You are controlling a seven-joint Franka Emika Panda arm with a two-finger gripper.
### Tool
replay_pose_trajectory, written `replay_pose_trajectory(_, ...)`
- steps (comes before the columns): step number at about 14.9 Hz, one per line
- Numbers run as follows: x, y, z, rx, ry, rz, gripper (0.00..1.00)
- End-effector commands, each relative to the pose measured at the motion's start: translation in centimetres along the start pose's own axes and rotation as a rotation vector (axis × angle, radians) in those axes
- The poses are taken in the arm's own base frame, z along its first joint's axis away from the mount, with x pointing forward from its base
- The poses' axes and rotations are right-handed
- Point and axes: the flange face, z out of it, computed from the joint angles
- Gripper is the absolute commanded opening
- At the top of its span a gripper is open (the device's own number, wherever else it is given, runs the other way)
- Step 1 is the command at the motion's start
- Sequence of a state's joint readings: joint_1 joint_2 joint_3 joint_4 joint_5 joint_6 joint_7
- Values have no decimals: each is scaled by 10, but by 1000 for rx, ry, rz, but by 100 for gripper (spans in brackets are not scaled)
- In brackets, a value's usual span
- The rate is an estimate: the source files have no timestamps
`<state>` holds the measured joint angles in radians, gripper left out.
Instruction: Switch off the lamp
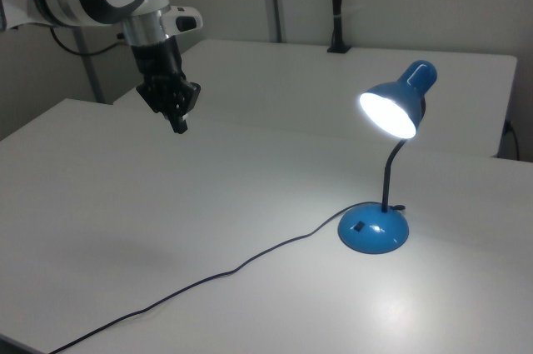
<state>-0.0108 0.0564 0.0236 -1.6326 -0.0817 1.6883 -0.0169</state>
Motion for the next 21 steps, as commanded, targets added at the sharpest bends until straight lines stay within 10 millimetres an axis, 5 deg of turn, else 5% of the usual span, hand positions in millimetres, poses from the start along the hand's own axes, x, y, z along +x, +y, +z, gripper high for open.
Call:
replay_pose_trajectory(1, -3, 1, -3, 8, -15, -19, 0)
replay_pose_trajectory(4, 0, 10, 2, 7, -19, 7, 0)
replay_pose_trajectory(10, 3, 136, 39, 5, 41, 226, 0)
replay_pose_trajectory(15, -4, 214, 107, 44, 91, 398, 0)
replay_pose_trajectory(21, 22, 252, 190, 14, 182, 484, 0)
